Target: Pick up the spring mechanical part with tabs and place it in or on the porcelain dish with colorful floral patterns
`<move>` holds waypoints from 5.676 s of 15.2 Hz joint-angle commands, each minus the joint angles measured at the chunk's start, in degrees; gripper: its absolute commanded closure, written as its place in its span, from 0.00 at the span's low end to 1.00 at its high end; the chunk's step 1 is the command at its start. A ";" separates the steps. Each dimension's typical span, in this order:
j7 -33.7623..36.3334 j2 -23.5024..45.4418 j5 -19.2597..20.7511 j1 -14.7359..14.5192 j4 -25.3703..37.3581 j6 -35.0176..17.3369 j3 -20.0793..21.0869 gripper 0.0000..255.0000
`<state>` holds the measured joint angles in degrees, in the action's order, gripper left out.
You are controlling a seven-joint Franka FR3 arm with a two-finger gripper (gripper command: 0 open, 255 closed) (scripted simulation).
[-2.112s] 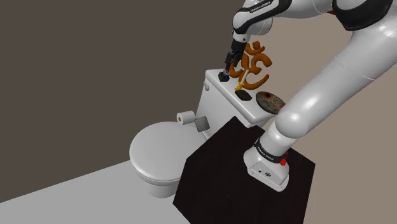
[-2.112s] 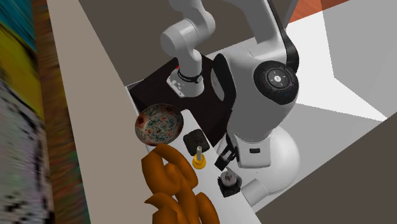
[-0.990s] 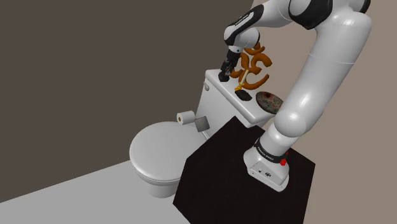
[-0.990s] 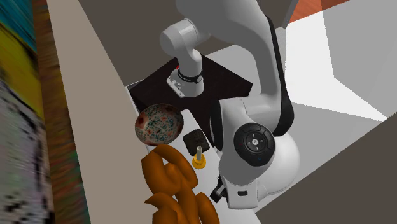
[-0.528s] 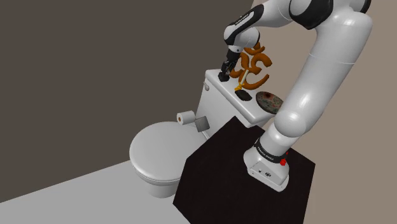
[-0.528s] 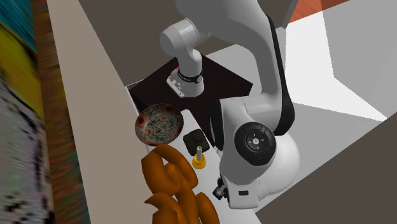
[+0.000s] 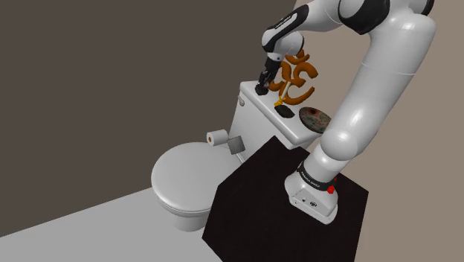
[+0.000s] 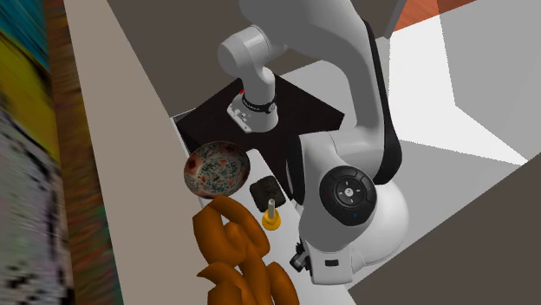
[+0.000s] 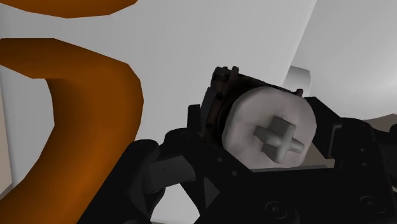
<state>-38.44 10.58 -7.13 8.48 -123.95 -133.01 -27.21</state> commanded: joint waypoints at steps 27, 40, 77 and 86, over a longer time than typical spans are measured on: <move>4.36 -19.56 11.74 0.67 -2.64 14.61 -2.01 1.00; 0.63 -45.36 25.76 12.36 -21.99 19.21 -4.14 1.00; -6.79 -55.09 38.56 23.82 -36.49 13.69 -13.52 0.00; -7.24 -58.95 35.33 23.55 -31.59 22.44 -9.40 0.00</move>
<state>-45.68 -48.33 28.23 32.03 -155.57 -110.66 -36.65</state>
